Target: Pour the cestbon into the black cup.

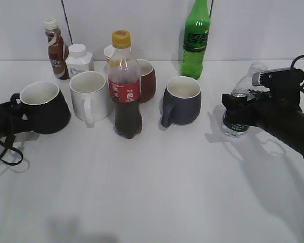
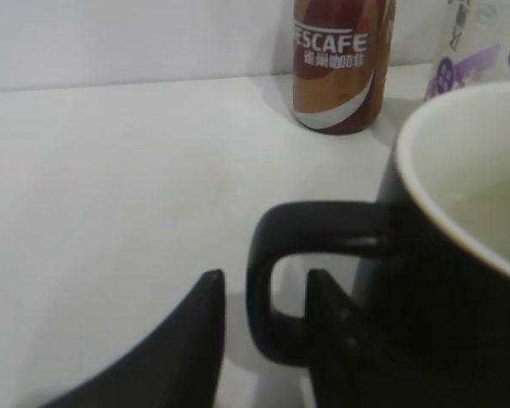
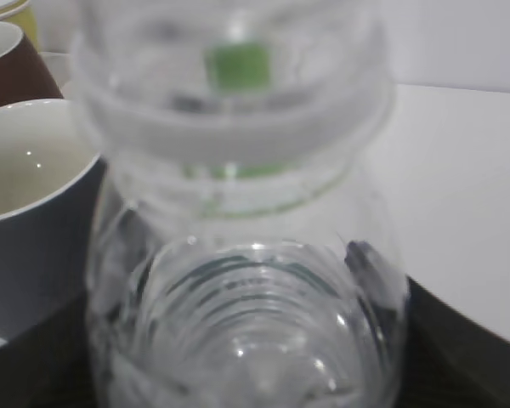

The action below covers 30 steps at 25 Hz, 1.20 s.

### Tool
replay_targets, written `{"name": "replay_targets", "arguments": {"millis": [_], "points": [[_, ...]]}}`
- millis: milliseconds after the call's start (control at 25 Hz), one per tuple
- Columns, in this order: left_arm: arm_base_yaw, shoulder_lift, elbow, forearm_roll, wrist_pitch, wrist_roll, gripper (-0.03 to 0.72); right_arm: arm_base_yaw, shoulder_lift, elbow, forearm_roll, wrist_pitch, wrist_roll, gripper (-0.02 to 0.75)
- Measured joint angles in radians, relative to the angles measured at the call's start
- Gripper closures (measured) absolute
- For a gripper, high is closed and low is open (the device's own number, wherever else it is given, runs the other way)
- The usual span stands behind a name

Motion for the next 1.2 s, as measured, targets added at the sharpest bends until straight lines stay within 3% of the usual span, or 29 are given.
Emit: {"name": "replay_targets", "arguments": {"millis": [240, 440, 720, 840, 1040, 1200], "points": [[0.0, -0.045, 0.041, -0.002, 0.001, 0.0, 0.333, 0.0, -0.013, 0.0, 0.001, -0.006, 0.0, 0.16], [0.0, -0.135, 0.093, -0.002, 0.006, 0.0, 0.306, 0.0, -0.097, 0.0, 0.02, -0.011, 0.0, 0.139], [0.0, -0.384, 0.156, -0.002, 0.067, 0.0, 0.288, 0.0, -0.33, 0.0, 0.021, 0.135, -0.001, 0.136], [-0.005, -0.592, 0.157, -0.002, 0.321, -0.016, 0.264, 0.0, -0.479, 0.0, 0.021, 0.294, -0.001, 0.136], [-0.01, -1.023, 0.154, -0.004, 0.936, -0.096, 0.252, 0.0, -0.755, -0.001, 0.002, 0.706, -0.002, 0.136], [-0.01, -1.332, 0.154, -0.04, 1.293, -0.105, 0.25, 0.0, -0.984, -0.001, -0.016, 0.99, -0.003, 0.136]]}}
